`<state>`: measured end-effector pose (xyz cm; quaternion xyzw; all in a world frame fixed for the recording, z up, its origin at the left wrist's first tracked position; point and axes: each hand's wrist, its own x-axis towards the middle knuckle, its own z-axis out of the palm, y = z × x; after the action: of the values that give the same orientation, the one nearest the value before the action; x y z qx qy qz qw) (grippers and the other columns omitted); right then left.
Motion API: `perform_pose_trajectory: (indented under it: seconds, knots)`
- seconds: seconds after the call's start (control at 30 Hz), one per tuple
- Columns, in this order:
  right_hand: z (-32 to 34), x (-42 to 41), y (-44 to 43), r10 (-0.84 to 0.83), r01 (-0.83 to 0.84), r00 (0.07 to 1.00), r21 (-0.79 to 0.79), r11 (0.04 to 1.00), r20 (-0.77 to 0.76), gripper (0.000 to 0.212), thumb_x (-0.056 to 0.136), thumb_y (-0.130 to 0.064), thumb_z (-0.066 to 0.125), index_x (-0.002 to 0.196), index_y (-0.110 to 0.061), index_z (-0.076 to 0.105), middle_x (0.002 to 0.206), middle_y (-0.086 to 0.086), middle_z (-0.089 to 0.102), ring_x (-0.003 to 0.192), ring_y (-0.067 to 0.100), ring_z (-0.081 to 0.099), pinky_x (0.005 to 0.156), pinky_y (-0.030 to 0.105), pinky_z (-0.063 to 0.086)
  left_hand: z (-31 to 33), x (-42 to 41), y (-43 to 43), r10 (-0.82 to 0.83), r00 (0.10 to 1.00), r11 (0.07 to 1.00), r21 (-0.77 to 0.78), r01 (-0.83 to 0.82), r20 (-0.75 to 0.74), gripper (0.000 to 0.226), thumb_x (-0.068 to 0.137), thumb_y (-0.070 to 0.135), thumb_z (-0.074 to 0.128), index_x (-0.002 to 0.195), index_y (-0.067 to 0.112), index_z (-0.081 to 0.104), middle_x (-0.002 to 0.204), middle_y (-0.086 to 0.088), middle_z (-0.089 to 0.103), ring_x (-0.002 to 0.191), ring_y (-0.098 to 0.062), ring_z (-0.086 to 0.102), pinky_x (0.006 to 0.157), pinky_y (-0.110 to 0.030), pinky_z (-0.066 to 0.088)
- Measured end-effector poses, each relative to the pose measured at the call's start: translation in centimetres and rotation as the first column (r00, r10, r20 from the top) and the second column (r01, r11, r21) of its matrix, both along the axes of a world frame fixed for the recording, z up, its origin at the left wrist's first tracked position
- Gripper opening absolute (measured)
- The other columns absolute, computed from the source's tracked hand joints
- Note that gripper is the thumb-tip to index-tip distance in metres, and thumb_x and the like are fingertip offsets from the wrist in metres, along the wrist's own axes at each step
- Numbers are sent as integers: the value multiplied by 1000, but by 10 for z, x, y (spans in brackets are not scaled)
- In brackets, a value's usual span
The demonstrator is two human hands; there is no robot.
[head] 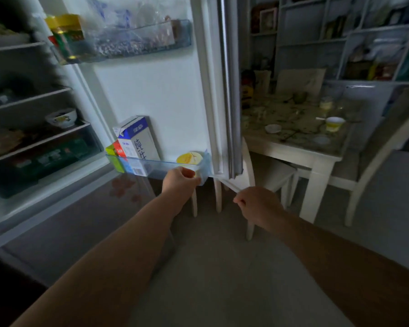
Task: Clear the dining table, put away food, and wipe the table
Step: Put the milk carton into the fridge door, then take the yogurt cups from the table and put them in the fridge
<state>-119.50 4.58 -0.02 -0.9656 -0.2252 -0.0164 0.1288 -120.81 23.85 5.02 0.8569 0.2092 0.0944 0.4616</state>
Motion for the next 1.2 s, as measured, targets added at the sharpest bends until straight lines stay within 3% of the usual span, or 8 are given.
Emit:
perform_pose_trajectory:
  seconds: [0.13, 0.3, 0.4, 0.57, 0.73, 0.87, 1.03, 1.2]
  knots:
    - [2, 2, -41, -78, 78, 997, -2, 997, -8, 22, 93, -18, 54, 109, -26, 67, 108, -2, 66, 99, 14, 62, 89, 32, 51, -4, 8, -42, -58, 998, 998, -15, 58, -7, 22, 80, 24, 74, 99, 15, 68, 84, -1, 65, 83, -19, 64, 81, -36, 58]
    - [9, 30, -101, -172, 175, 985, 120, 977, -29, 16, 93, -22, 55, 101, -25, 67, 103, -4, 67, 90, 9, 61, 80, 23, 47, -1, 41, -101, -140, 990, 990, -2, 140, -10, 17, 81, 20, 72, 96, 15, 66, 81, -2, 64, 70, -14, 60, 57, -25, 50]
    - [6, 57, -139, -216, 218, 976, 149, 965, -30, 20, 94, -22, 51, 99, -26, 70, 103, -7, 69, 93, 9, 62, 74, 19, 41, -1, 69, -135, -189, 981, 982, -18, 188, -38, 20, 83, 20, 70, 101, 16, 64, 89, -3, 64, 76, -14, 62, 63, -25, 51]
    - [13, 129, -225, -280, 283, 959, 143, 948, -41, 27, 92, -20, 49, 102, -33, 70, 117, -11, 64, 110, 13, 58, 89, 29, 47, 4, 144, -218, -185, 982, 982, -31, 184, -28, 16, 82, 21, 70, 96, 20, 63, 90, -1, 61, 80, -15, 60, 77, -34, 56]
    - [16, 191, -288, -307, 309, 951, 173, 935, -41, 25, 93, -26, 50, 106, -35, 69, 125, -12, 61, 120, 11, 52, 99, 27, 42, 1, 211, -283, -215, 976, 976, -48, 214, -32, 11, 81, 22, 70, 87, 25, 62, 93, 0, 62, 88, -18, 61, 83, -36, 56]
    - [17, 235, -315, -324, 326, 945, 179, 928, -41, 25, 94, -26, 51, 109, -33, 69, 126, -9, 61, 119, 13, 54, 96, 24, 41, -3, 257, -312, -213, 976, 976, -60, 210, -46, 19, 79, 21, 71, 97, 19, 65, 98, -3, 64, 90, -20, 62, 81, -33, 56]
    - [8, 283, -326, -304, 315, 949, 172, 933, -89, 25, 94, -25, 51, 109, -33, 69, 124, -9, 62, 116, 13, 55, 94, 26, 43, -15, 303, -319, -203, 975, 979, -40, 200, -96, 18, 78, 22, 70, 94, 20, 64, 99, -7, 66, 87, -22, 62, 77, -34, 54]
    - [-5, 338, -328, -296, 305, 951, 138, 942, -84, 26, 92, -22, 50, 104, -32, 71, 116, -10, 67, 109, 12, 59, 87, 23, 43, -20, 369, -315, -187, 977, 982, -17, 186, -103, 18, 82, 19, 69, 98, 18, 62, 92, -1, 61, 85, -20, 60, 80, -34, 55]
